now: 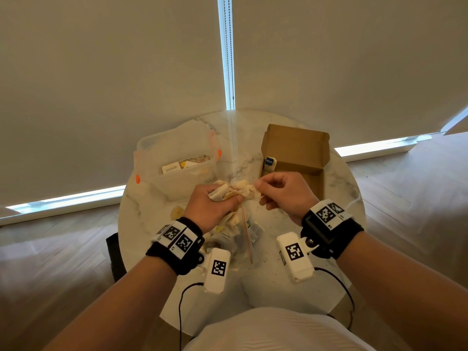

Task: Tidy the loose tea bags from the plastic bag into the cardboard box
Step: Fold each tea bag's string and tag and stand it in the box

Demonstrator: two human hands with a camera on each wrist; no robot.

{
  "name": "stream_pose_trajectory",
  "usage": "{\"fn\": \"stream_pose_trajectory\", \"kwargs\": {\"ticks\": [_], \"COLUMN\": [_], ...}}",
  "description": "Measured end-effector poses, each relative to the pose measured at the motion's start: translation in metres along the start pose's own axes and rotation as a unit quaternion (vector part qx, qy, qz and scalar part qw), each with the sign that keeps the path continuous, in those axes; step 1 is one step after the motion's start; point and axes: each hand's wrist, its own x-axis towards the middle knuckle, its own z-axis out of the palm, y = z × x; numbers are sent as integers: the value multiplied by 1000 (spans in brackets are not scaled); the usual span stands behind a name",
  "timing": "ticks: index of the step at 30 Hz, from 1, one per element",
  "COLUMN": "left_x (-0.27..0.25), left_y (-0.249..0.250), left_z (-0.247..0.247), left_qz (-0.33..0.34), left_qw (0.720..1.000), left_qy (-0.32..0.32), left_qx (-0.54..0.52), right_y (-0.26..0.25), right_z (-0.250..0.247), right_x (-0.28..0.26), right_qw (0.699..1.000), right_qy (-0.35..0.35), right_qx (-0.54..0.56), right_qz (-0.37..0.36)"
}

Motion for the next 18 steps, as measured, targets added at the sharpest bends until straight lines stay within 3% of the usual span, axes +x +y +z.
{"fn": "stream_pose_trajectory", "kwargs": {"ticks": [7,9,11,13,18], "left_x": [-1,-1,-1,-1,5], "left_y": [0,1,0,0,0], "left_z": [1,1,-1,-4,-10], "left_qz": [19,13,6,2,4], "left_qw": [1000,1000,1000,1000,999], "left_qy": [-3,2,10,20,25], "left_qx": [20,19,13,10,21], "right_y": [-3,-3,-3,-5,-13], "right_z": [-4,-6,-13,-20,-19], "right_x": [-2,-1,2,5,2], "right_qw": [996,997,995,974,907], "right_qy": [-84,-67,-4,22,-85], "right_qx": [-9,-30,-90,-204,-384], "right_qz": [27,11,-37,-96,-150]}}
